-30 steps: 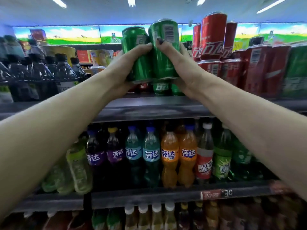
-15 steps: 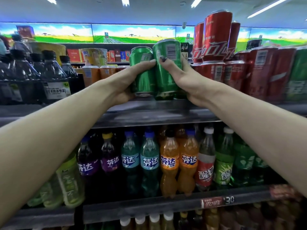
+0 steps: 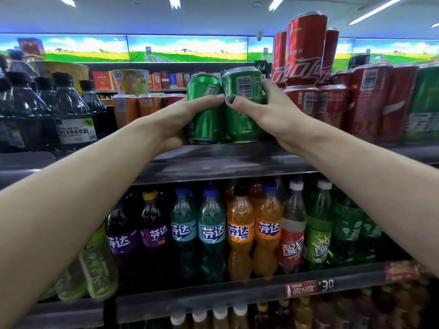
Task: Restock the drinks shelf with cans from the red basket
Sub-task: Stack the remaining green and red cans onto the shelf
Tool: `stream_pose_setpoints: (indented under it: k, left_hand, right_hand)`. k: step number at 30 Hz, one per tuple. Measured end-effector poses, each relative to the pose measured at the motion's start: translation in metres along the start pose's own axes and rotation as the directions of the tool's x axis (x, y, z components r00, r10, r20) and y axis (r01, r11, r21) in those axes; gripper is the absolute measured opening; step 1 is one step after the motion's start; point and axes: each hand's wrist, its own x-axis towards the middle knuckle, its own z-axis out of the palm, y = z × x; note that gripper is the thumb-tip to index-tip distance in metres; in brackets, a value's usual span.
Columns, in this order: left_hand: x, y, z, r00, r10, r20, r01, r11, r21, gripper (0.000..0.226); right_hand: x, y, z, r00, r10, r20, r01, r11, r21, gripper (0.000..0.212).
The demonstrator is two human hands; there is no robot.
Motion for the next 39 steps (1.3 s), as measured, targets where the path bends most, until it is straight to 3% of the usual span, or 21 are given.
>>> stream_pose_setpoints:
  k: [3,4,8,13,19,25,30,35,39]
  left_hand:
    - [0.001,-0.002,-0.001,0.999,0.037,-0.027,-0.037,0.999,0.029,0.037]
    - [0.002,-0.002,-0.002,0.998,0.051,-0.033,-0.05,0.998,0.023,0.037]
    - [0.006,-0.005,-0.005,0.994,0.104,-0.044,-0.104,0.994,0.02,0.048]
    - [0.007,-0.007,-0.006,0.989,0.138,-0.055,-0.135,0.989,0.055,0.049]
    - [0.009,-0.011,-0.004,0.982,0.182,-0.042,-0.177,0.978,0.108,0.048]
    - [0.011,-0.012,-0.005,0.973,0.229,-0.037,-0.214,0.948,0.235,0.051]
    - [0.008,-0.014,0.001,0.947,0.316,-0.051,-0.283,0.901,0.328,0.048]
    - [0.01,-0.017,0.0,0.927,0.362,-0.093,-0.283,0.843,0.457,0.065]
    - [0.007,-0.016,0.003,0.918,0.382,-0.106,-0.283,0.818,0.501,0.059]
  right_hand:
    - [0.001,-0.004,-0.004,0.998,0.053,-0.038,-0.055,0.997,-0.051,0.124]
    - [0.0,-0.006,-0.007,0.996,0.068,-0.052,-0.072,0.994,-0.08,0.121]
    - [0.002,-0.012,-0.012,0.989,0.08,-0.122,-0.099,0.982,-0.16,0.076]
    - [-0.001,-0.019,-0.013,0.982,0.064,-0.18,-0.118,0.944,-0.308,0.072]
    - [-0.01,-0.011,-0.017,0.982,0.016,-0.189,-0.102,0.885,-0.455,0.087]
    - [-0.018,-0.007,-0.014,0.971,-0.117,-0.208,-0.048,0.757,-0.651,0.081]
    - [-0.023,-0.012,-0.018,0.966,-0.187,-0.18,-0.06,0.514,-0.856,0.083]
    - [-0.026,-0.011,-0.022,0.973,-0.125,-0.193,-0.081,0.6,-0.796,0.079]
    - [-0.028,-0.004,-0.027,0.97,-0.132,-0.206,-0.067,0.668,-0.741,0.071]
